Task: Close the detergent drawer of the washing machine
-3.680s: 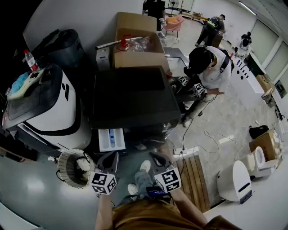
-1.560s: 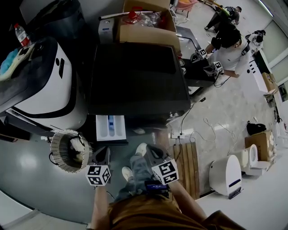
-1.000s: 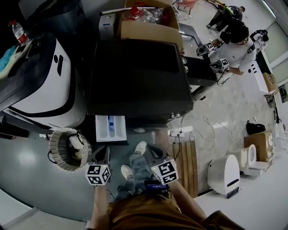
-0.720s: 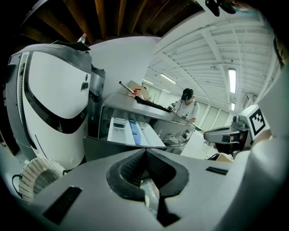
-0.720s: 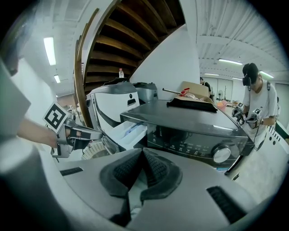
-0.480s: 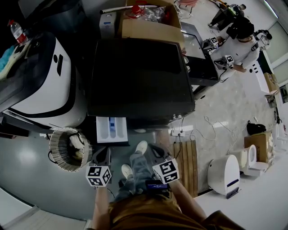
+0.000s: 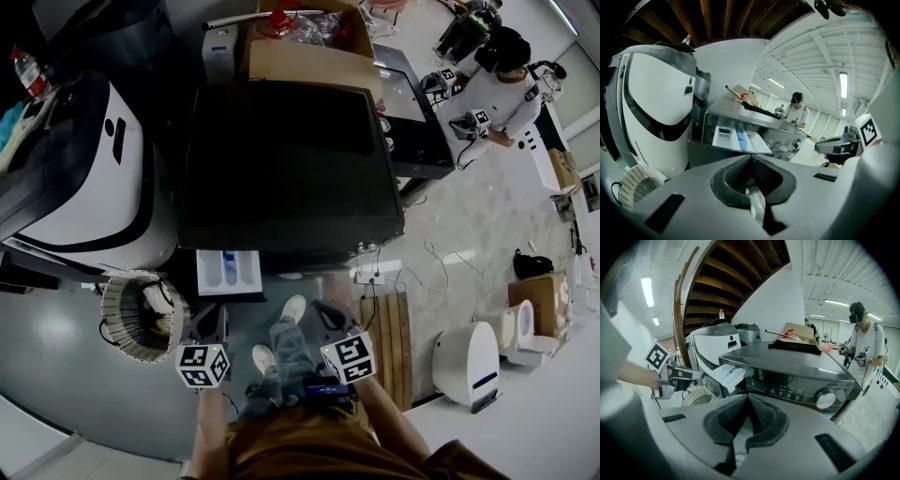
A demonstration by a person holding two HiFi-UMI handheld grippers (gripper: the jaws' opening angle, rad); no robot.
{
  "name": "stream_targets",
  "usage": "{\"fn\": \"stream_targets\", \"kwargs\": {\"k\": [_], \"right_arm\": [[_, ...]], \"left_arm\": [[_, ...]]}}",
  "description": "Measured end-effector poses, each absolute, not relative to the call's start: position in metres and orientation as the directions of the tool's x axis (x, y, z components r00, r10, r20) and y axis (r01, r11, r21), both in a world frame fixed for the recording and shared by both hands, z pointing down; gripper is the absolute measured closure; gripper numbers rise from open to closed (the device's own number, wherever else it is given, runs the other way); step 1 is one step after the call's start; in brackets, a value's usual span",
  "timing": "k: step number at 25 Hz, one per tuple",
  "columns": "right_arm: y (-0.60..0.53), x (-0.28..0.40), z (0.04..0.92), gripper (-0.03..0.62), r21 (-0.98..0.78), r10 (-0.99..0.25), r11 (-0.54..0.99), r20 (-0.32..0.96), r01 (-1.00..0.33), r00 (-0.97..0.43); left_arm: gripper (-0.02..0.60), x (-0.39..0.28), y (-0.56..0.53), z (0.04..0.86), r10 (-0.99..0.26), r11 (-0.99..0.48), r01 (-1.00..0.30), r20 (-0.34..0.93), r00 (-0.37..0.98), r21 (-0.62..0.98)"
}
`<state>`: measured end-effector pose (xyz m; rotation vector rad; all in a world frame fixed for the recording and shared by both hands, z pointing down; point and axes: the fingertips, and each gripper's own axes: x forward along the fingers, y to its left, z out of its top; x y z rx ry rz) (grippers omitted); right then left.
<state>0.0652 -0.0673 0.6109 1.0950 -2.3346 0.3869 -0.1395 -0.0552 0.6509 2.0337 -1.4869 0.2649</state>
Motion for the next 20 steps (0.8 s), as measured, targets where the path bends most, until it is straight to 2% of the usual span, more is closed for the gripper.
{"fn": "stream_targets", "kwargs": {"k": [20], "right_arm": [[-0.112, 0.077, 0.609, 0.582, -0.023, -0.639, 0.606, 0.582, -0.795, -0.504]], "left_arm": [[0.558, -0.148, -0.119, 0.649, -0.823, -0.159, -0.913, 0.461, 0.333, 0.375]]}}
